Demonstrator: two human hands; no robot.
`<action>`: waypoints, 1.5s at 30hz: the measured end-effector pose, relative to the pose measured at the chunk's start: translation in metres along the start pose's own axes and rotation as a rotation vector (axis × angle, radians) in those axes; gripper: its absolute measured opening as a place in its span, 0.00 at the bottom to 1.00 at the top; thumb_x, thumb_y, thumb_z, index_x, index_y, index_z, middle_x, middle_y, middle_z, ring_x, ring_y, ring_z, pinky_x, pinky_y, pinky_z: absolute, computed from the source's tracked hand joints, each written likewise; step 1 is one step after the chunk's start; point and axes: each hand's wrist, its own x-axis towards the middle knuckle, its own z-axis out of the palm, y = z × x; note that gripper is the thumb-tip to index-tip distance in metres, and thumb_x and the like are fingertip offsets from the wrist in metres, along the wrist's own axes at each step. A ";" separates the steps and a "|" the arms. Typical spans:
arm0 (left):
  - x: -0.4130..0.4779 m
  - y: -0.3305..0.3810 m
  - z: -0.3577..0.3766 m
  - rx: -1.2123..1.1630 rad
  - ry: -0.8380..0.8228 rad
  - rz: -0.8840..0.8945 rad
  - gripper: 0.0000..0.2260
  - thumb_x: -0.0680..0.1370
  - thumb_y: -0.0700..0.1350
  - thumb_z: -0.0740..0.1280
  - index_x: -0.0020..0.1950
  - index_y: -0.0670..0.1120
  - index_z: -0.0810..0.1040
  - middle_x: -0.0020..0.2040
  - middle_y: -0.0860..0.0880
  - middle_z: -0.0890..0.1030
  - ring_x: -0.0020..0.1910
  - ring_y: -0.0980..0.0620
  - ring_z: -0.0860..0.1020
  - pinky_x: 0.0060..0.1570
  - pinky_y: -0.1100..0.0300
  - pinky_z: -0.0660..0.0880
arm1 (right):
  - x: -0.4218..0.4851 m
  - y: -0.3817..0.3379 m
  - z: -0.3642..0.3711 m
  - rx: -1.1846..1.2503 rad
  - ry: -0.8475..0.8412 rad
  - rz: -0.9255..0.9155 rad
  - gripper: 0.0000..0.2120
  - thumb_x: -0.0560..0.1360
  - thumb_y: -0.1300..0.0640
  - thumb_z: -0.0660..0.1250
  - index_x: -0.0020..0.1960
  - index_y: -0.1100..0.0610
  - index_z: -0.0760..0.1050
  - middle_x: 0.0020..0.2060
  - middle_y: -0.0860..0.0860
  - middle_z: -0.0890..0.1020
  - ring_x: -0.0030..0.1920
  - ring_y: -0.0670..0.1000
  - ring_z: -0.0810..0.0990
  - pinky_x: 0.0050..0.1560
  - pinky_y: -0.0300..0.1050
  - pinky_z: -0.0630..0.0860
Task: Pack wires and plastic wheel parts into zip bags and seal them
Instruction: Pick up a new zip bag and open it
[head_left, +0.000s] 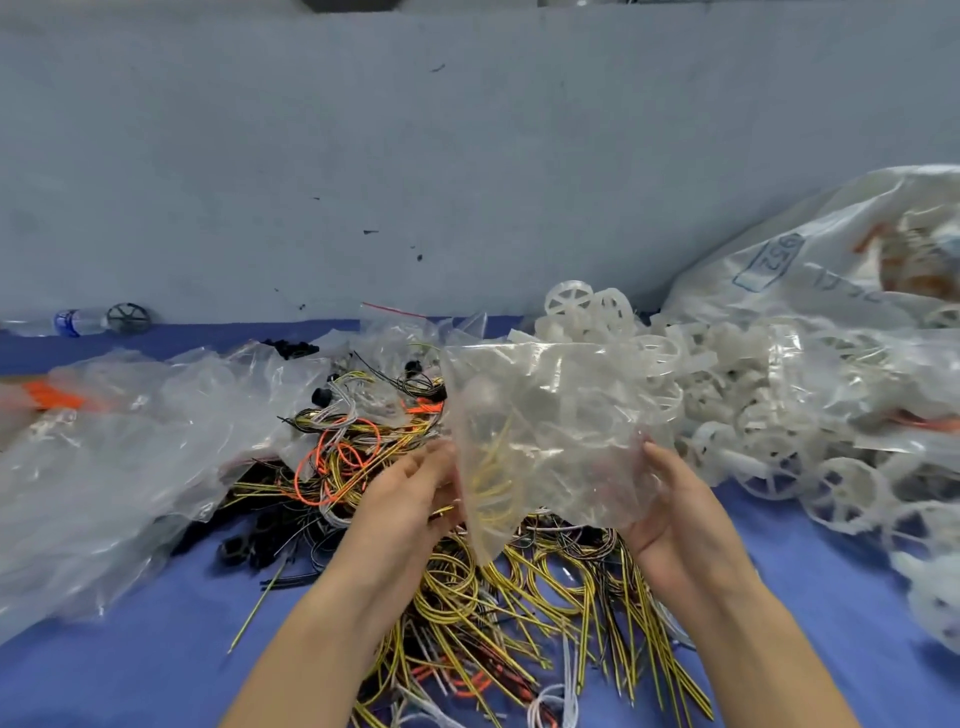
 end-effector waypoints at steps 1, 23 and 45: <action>0.002 0.000 0.000 -0.012 0.016 0.009 0.13 0.81 0.46 0.63 0.62 0.41 0.78 0.57 0.39 0.82 0.51 0.45 0.80 0.56 0.48 0.75 | 0.001 0.000 0.000 -0.029 0.020 -0.007 0.09 0.82 0.57 0.61 0.54 0.55 0.80 0.48 0.52 0.86 0.44 0.52 0.86 0.42 0.47 0.84; 0.002 -0.002 -0.026 0.506 0.142 0.270 0.07 0.82 0.46 0.61 0.53 0.47 0.78 0.41 0.42 0.82 0.33 0.51 0.79 0.30 0.60 0.77 | 0.001 -0.042 -0.033 -0.994 0.303 -0.459 0.16 0.79 0.44 0.65 0.42 0.54 0.82 0.28 0.59 0.78 0.32 0.49 0.74 0.35 0.44 0.69; -0.010 -0.023 0.013 0.658 0.120 0.281 0.06 0.82 0.48 0.60 0.47 0.51 0.75 0.33 0.49 0.81 0.25 0.49 0.80 0.24 0.60 0.74 | -0.030 0.016 0.024 -1.587 0.055 -0.488 0.10 0.78 0.38 0.60 0.49 0.44 0.69 0.38 0.42 0.77 0.38 0.44 0.77 0.38 0.48 0.74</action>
